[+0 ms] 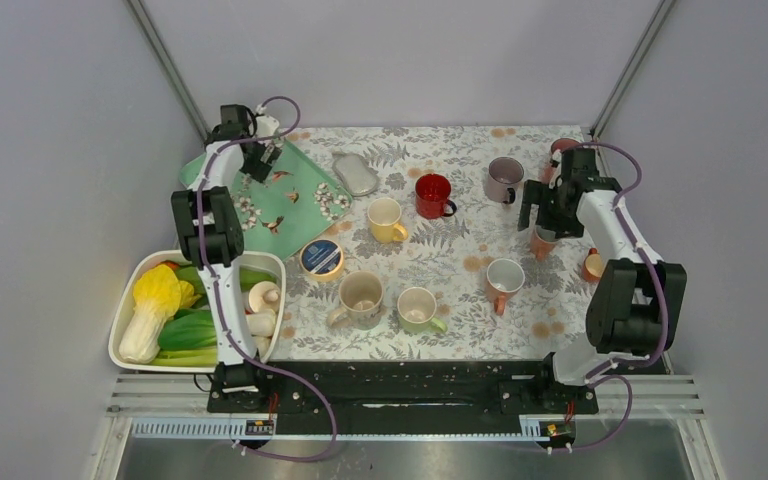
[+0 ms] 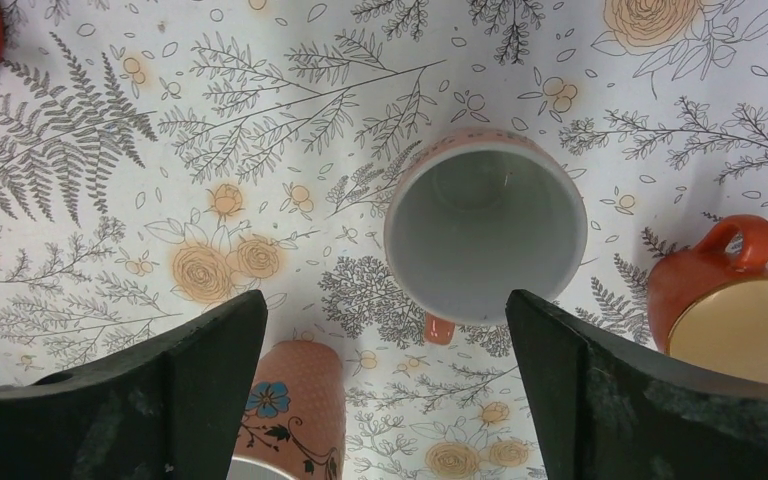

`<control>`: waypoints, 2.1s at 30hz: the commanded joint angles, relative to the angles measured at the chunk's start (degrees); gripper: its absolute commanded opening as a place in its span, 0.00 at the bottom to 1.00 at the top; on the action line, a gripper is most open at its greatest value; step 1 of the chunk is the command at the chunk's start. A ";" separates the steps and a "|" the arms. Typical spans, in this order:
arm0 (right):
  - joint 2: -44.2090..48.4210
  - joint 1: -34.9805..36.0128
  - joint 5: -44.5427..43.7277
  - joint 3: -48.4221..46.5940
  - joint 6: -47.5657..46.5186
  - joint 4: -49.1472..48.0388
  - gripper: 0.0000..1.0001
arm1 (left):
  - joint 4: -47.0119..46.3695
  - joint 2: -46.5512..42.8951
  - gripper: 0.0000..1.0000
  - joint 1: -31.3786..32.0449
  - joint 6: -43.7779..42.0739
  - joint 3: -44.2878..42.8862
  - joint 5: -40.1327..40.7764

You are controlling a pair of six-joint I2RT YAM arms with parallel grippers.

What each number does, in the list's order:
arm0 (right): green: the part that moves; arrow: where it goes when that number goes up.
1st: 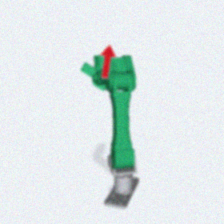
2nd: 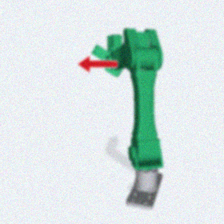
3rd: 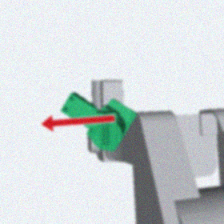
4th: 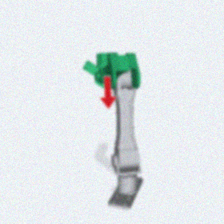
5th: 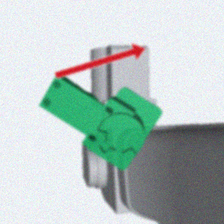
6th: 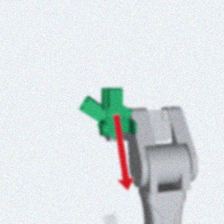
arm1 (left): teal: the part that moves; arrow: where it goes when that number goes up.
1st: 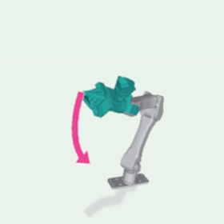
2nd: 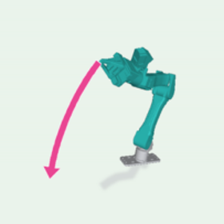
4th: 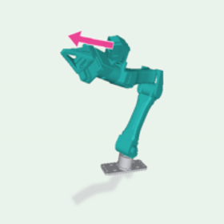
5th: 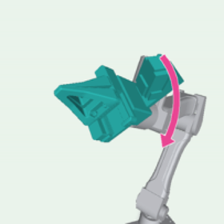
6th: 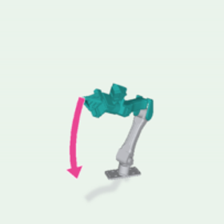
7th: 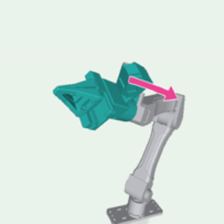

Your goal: Turn the mug right side up

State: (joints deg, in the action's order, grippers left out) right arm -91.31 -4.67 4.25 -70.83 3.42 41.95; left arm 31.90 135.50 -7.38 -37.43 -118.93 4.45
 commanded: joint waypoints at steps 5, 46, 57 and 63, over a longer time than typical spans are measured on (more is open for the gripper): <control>6.57 2.30 1.27 2.06 -0.14 0.64 0.99 | 13.64 -14.30 0.81 7.75 6.88 8.66 -20.58; 9.80 4.39 2.27 4.85 -1.67 0.33 0.99 | 8.18 -13.03 0.23 25.04 22.29 24.17 -15.50; 11.13 6.35 3.00 5.22 -2.04 0.29 0.99 | 14.07 -21.11 0.00 25.04 10.07 33.11 -24.76; 11.78 6.80 3.21 5.44 -2.15 0.26 0.99 | 17.31 -23.83 0.00 25.04 5.92 36.44 -26.37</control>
State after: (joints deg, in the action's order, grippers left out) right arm -81.87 1.45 5.78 -65.54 2.33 42.76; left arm 35.16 116.60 17.21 -29.32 -85.23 -14.17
